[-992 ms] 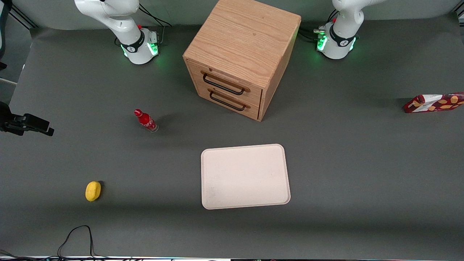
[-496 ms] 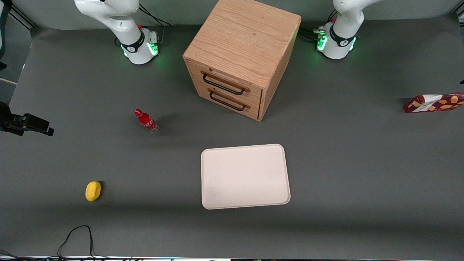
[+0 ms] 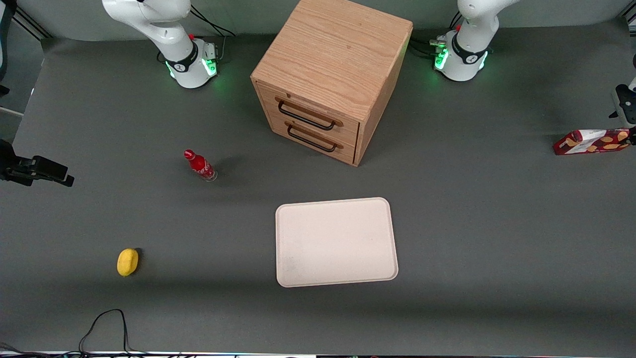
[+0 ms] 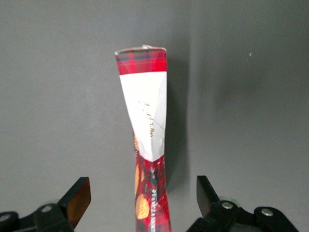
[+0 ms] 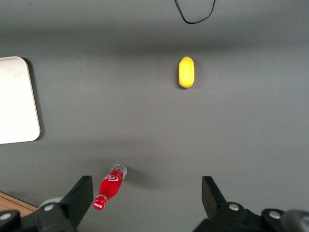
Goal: Place red cookie box on tray
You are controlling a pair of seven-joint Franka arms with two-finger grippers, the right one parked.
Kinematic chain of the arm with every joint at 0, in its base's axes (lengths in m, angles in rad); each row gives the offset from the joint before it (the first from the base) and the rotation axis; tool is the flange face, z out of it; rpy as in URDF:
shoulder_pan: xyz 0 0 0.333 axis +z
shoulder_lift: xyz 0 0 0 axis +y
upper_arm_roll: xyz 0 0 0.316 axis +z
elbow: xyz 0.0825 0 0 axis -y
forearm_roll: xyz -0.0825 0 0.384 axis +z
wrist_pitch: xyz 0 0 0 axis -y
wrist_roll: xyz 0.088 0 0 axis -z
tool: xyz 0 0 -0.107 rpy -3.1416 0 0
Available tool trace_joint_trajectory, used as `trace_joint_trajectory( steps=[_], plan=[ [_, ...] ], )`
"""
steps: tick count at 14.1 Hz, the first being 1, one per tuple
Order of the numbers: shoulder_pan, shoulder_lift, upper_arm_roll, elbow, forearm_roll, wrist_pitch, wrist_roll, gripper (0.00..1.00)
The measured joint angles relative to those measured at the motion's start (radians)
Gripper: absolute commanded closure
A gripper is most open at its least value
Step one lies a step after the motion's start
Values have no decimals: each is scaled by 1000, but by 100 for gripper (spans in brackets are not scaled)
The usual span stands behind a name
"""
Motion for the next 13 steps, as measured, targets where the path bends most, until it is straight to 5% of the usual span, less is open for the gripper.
trace_joint_trajectory(
  steps=[3,4,6,13],
  plan=[
    [10,63,0,0,-15,24,0,13],
    [11,81,-1,0,-23,33,0,35],
    [11,104,-1,1,-34,53,0,100],
    [8,109,-20,6,-38,62,-4,100]
  ],
)
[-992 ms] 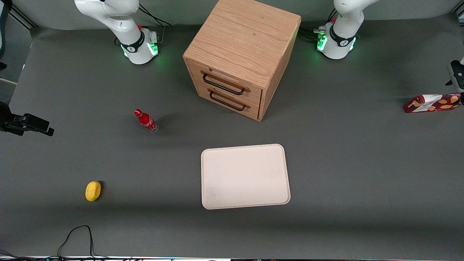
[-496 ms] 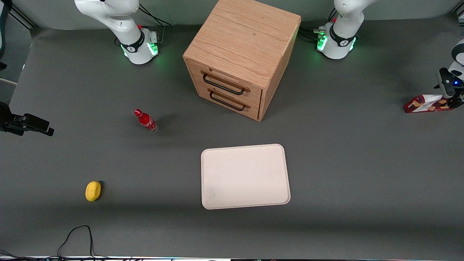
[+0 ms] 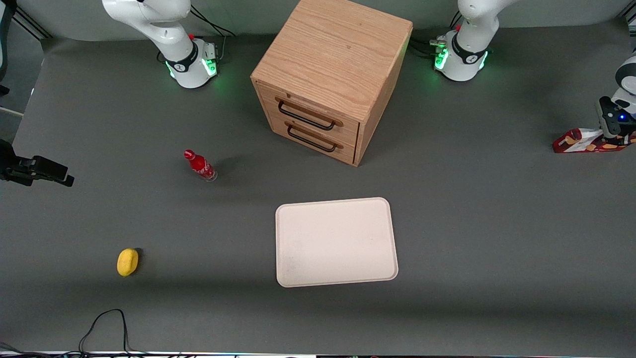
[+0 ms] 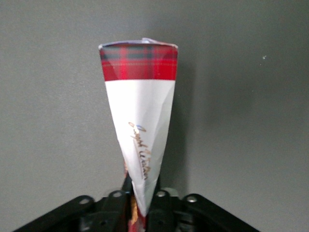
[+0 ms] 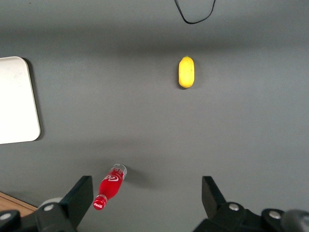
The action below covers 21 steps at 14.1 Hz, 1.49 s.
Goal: Place red cookie box on tray
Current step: 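Carry the held cookie box with the left gripper toward the cream tray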
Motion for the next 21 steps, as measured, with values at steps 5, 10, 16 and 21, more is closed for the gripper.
trace_joint_trajectory(
  steps=[5,10,16,21],
  plan=[
    [-48,-9,-15,77,-9,-105,-142,100],
    [-132,-45,-59,269,-9,-386,-412,100],
    [-203,-113,-178,468,-12,-700,-871,100],
    [-273,-134,-314,660,-20,-996,-1369,100]
  ],
)
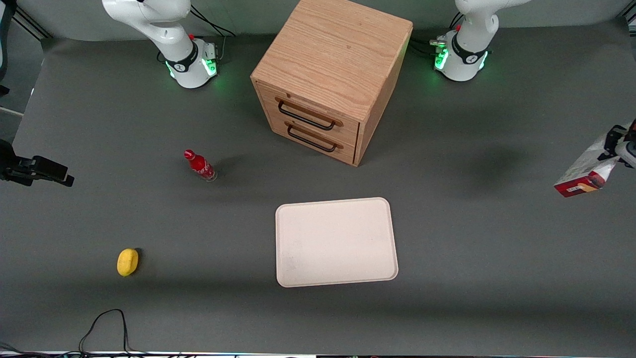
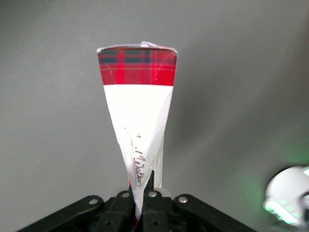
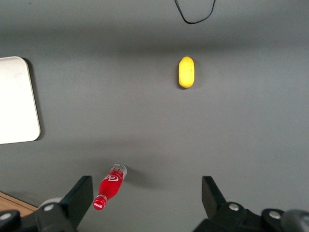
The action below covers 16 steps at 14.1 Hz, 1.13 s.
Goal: Place red cookie box on tray
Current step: 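Carry the held cookie box with the left gripper toward the cream tray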
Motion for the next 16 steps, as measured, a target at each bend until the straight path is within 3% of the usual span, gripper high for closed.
trace_joint_trajectory(
  steps=[8,16],
  plan=[
    [-204,50,-112,179,-101,-88,-728,100],
    [-434,394,-152,517,-105,-70,-1304,100]
  ],
)
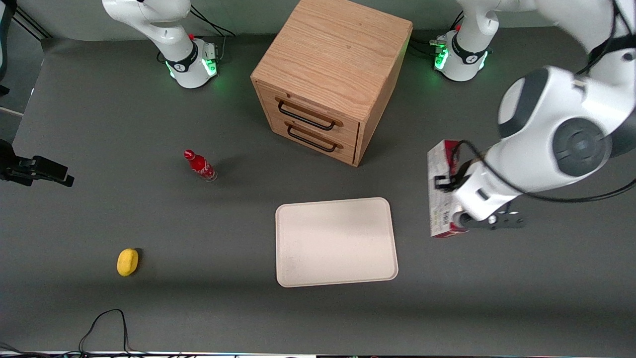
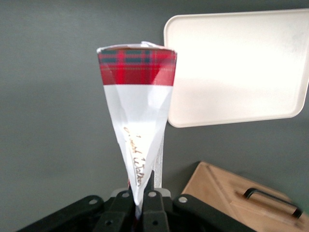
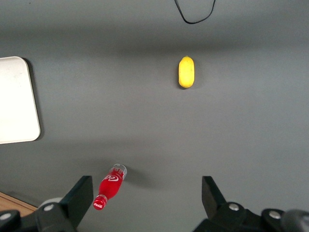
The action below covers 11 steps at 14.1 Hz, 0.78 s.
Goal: Place red cookie box on tray
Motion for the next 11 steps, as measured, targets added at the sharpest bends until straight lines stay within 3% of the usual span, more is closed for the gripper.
trace_joint_trajectory(
  steps=[5,11],
  plan=[
    [-104,178,2,95,82,138,-167,100],
    [-160,320,9,91,149,338,-194,100]
  ],
)
